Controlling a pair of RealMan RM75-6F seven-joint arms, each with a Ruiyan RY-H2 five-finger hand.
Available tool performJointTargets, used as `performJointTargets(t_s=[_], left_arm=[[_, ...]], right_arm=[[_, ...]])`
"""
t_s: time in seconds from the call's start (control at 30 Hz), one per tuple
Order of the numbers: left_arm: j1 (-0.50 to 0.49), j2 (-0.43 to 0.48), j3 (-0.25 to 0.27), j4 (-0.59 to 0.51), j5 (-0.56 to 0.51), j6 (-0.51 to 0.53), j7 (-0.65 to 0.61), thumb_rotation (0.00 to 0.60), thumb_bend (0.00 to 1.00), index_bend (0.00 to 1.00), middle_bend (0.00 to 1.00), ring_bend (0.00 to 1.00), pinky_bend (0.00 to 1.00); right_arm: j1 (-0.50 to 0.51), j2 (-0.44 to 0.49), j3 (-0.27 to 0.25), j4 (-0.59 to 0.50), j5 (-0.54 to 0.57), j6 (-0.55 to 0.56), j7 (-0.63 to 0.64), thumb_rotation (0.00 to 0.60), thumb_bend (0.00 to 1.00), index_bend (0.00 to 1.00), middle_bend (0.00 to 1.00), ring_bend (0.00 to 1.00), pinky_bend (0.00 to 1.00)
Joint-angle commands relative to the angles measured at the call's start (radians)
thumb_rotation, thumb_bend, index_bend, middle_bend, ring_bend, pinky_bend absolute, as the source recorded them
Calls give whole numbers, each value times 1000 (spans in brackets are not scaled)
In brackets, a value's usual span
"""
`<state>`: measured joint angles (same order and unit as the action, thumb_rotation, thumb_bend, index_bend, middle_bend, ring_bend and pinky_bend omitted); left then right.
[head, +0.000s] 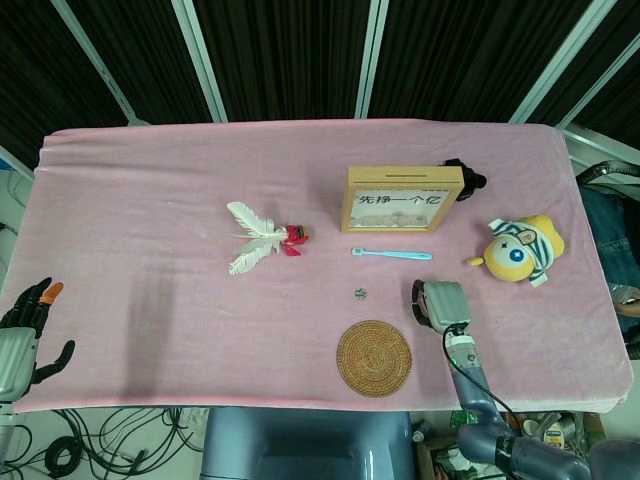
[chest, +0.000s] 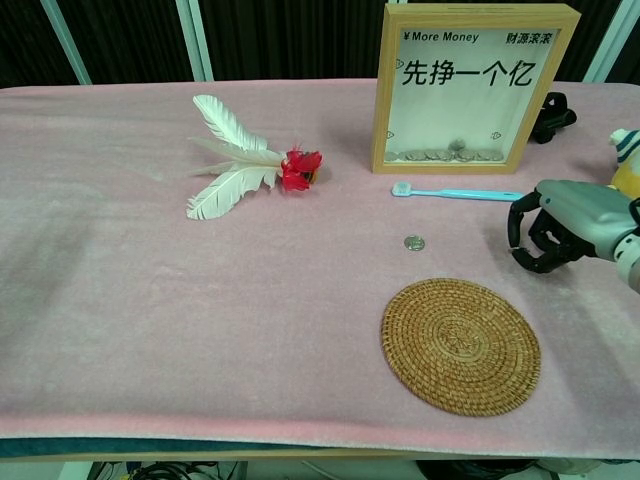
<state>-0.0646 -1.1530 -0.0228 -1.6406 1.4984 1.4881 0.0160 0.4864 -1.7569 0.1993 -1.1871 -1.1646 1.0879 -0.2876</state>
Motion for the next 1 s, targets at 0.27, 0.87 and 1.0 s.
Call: performJointTargets(t_s=[0.27,0.87,1.0], left_arm=[[0,0,1,0,0,-1,2,600,355,12,1,0,214],[0,1,-1,-2,-2,-3,-7,600,355,12,1,0,222],[-1,2,-3,-4,-7,-4,-14,600,355,11,0,0,222]], right_arm=[[0,0,-2,2,2,-3,8,600,348,591,890,948,958],[23,108,54,-168,-11,31,-23,600,405,633,891,951,956],[43,183,89,-272,9,31,-87,600,405,638,891,951,955]])
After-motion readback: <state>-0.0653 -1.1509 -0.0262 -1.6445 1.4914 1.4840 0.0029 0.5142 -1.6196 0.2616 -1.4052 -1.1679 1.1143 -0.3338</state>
